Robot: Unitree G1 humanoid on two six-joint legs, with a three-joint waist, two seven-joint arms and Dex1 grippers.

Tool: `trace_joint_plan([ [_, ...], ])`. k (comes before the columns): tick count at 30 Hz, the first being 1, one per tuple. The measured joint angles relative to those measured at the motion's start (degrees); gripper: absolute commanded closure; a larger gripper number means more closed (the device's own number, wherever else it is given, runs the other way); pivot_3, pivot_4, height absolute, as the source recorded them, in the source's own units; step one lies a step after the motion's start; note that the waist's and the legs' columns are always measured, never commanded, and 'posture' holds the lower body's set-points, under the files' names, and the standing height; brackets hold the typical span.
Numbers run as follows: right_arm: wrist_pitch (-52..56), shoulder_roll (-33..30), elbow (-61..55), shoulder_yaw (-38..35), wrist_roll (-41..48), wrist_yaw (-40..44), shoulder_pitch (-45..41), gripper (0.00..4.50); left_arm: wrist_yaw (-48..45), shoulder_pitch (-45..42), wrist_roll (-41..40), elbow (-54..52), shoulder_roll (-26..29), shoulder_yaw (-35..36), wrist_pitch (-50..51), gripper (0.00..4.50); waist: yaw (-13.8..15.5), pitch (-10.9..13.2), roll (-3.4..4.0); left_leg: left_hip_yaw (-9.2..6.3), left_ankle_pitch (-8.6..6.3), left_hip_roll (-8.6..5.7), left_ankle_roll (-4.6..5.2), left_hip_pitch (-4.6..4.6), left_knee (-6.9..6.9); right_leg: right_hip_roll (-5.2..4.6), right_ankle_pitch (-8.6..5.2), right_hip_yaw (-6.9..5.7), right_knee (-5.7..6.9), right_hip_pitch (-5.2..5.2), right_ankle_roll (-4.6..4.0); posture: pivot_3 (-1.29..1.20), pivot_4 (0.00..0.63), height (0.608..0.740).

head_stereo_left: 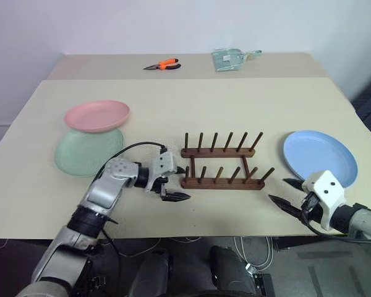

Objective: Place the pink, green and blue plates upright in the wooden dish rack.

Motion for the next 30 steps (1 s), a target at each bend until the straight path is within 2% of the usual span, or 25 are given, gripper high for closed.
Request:
trace_joint_plan([
  [3,0.06,-0.08,0.13,2.31,-1.61,-0.07,0.06,4.45,-0.50,4.39,-3.16,-6.89,4.19,1.00,6.04,2.98,0.15,0.00,0.03,0.01,0.00,0.01,0.00,-0.01,0.02,-0.02,-0.02,0.01,-0.02,0.01,-0.03,0.00,0.150,0.740],
  [5,-0.10,-0.06,0.68,4.63,-2.82,-0.41,-0.75,4.50,0.39,6.92,-4.43,-10.41,4.61,0.88,8.45,3.98,0.38,0.01,0.01,-0.01,-0.01,0.02,-0.01,-0.03,0.03,-0.05,-0.03,0.01,-0.07,0.04,-0.03,0.00,0.150,0.740],
  [8,-0.30,0.82,2.88,9.63,-5.46,-1.98,-4.33,4.50,4.46,8.24,-4.69,-12.71,1.24,-0.31,9.48,3.98,0.61,0.02,0.00,-0.06,0.00,0.00,-0.01,-0.06,0.09,-0.08,-0.03,0.00,-0.11,0.08,-0.03,0.00,0.150,0.740],
  [11,-0.71,1.81,5.93,14.07,-8.55,-3.81,-8.75,4.50,11.11,7.43,-3.40,-12.05,-5.00,-1.74,8.13,3.98,0.44,0.01,-0.02,-0.04,0.00,-0.06,-0.01,-0.04,0.08,-0.07,-0.01,0.00,-0.12,0.09,-0.02,0.00,0.150,0.740],
  [18,-3.41,8.25,17.27,21.37,-16.99,-11.96,-23.15,4.50,28.12,1.09,4.77,1.30,-14.27,-2.75,-0.05,3.98,0.24,-0.08,-0.11,0.01,0.01,-0.06,-0.03,0.08,0.14,0.01,0.05,0.01,-0.01,0.11,-0.08,0.00,0.150,0.740],
  [25,-8.24,12.07,31.57,24.07,-21.85,-15.99,-35.11,4.50,33.97,-4.01,6.13,10.30,-16.21,-0.30,-4.23,3.98,0.20,-0.10,-0.08,0.01,0.03,-0.10,-0.03,0.06,0.09,0.02,0.31,0.01,0.02,0.04,-0.10,0.00,0.150,0.740],
  [27,-8.80,12.08,32.82,24.03,-21.85,-15.30,-36.04,3.99,33.79,-4.03,6.16,10.67,-15.62,-0.26,-5.26,4.03,0.20,-0.10,-0.08,0.00,0.03,-0.10,-0.03,0.06,0.07,0.03,0.30,0.00,0.02,0.04,-0.09,0.00,0.150,0.740],
  [30,-8.69,12.05,31.62,23.51,-19.82,-12.38,-35.82,2.67,32.06,-3.24,4.38,9.53,-13.32,1.74,-3.97,3.14,-0.17,-0.11,-0.07,0.00,0.02,-0.08,-0.03,0.06,0.05,0.05,0.30,0.01,0.03,0.03,-0.09,0.00,0.150,0.740],
])
